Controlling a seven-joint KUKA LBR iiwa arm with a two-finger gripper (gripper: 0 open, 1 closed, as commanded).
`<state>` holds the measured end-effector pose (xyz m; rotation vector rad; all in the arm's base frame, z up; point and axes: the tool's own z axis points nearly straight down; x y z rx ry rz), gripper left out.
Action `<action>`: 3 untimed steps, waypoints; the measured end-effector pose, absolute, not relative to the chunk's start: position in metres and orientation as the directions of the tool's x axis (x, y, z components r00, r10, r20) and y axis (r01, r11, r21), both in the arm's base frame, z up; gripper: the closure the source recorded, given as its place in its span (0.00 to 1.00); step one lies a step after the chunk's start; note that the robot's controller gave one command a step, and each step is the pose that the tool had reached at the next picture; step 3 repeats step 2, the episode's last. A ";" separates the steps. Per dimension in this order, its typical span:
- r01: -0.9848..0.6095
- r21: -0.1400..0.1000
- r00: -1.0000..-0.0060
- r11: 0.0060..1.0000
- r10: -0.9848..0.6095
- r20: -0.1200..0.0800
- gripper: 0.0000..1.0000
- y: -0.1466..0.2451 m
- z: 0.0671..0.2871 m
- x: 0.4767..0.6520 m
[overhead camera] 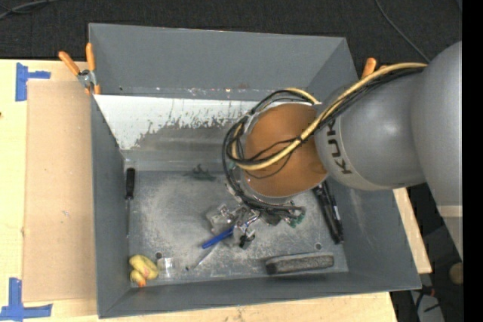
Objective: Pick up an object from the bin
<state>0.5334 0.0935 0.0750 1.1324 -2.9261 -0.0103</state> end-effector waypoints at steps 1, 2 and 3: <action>-0.672 0.009 -0.741 0.740 -0.672 0.003 1.00 0.094 0.090 0.532; -0.672 0.008 -0.741 0.741 -0.672 0.002 1.00 0.094 0.105 0.533; -0.672 0.008 -0.741 0.741 -0.672 0.002 1.00 0.094 0.105 0.533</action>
Offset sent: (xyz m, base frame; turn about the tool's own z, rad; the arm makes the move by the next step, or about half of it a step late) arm -0.0011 0.0003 0.0152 0.0014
